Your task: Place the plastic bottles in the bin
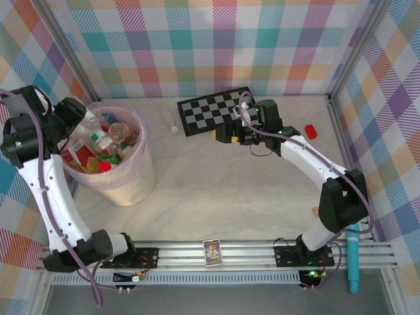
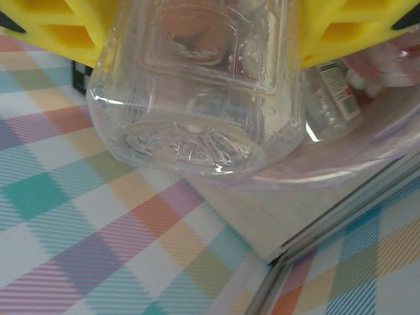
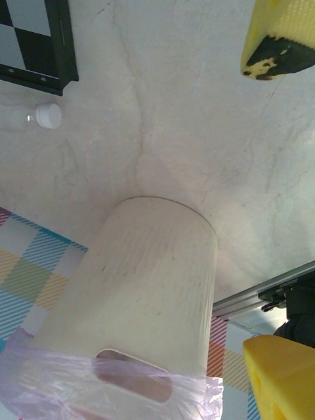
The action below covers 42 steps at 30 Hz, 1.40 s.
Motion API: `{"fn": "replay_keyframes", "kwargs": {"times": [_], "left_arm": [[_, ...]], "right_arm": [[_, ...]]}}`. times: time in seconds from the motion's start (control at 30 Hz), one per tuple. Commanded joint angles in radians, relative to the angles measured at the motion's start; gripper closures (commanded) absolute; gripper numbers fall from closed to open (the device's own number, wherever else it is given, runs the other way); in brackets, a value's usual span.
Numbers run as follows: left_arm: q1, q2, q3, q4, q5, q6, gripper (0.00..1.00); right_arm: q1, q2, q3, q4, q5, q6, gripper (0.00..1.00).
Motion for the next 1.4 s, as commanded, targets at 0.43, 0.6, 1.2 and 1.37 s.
{"fn": "replay_keyframes", "kwargs": {"times": [0.43,0.6,1.2,1.37], "left_arm": [[-0.066,0.088,0.082,-0.177,-0.150,0.199,0.03],[-0.096,0.103,0.117,-0.186,-0.257,0.214,0.18],[-0.345,-0.074,-0.306,-0.085,-0.344,0.103,0.80],[-0.345,-0.125,-0.444,-0.032,-0.309,0.078,0.80]], "right_arm": [[0.006,0.081,0.027,0.008,-0.070,-0.005,0.01],[0.006,0.081,0.019,0.013,-0.069,-0.004,0.01],[0.005,0.079,0.013,-0.016,-0.048,-0.025,0.01],[0.006,0.079,0.008,-0.010,-0.057,-0.017,0.01]]}}
